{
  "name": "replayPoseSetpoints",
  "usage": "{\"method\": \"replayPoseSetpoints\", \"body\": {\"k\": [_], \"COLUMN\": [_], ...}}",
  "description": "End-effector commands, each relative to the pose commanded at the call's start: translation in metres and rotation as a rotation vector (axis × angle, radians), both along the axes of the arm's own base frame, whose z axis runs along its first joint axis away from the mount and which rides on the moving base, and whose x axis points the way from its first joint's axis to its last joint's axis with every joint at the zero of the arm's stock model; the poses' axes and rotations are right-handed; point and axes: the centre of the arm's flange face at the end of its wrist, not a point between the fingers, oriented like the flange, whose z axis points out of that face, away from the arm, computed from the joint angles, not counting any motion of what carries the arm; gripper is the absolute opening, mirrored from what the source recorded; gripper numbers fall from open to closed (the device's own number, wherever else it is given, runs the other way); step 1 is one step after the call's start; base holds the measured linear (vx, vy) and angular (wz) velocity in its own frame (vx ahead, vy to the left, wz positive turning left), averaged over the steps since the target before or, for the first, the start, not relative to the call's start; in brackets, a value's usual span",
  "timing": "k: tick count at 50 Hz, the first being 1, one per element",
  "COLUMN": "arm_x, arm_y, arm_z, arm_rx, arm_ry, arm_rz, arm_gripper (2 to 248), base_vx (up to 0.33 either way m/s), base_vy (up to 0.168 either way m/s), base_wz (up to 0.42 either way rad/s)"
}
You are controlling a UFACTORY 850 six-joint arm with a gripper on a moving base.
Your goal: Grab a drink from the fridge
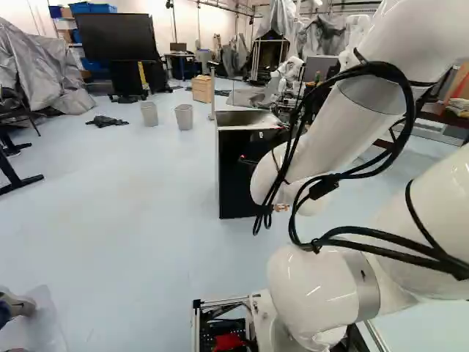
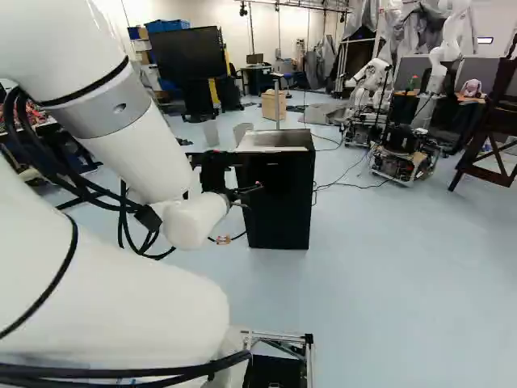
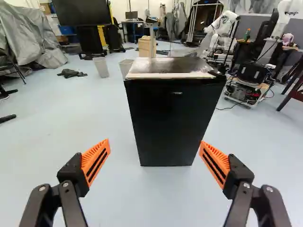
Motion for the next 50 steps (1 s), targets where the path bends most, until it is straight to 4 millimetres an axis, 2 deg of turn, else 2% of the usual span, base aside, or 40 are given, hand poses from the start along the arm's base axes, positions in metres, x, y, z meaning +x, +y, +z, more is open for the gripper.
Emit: {"method": "replayPoseSetpoints", "body": {"k": [50], "arm_x": [0.0000], "arm_y": [0.0000], "arm_z": [0.0000], "arm_rx": [0.000], "arm_ry": [0.000], "arm_rz": [0.000], "arm_gripper": [247], "base_vx": [0.076], "base_vy": [0.075], "base_wz": [-0.022]}}
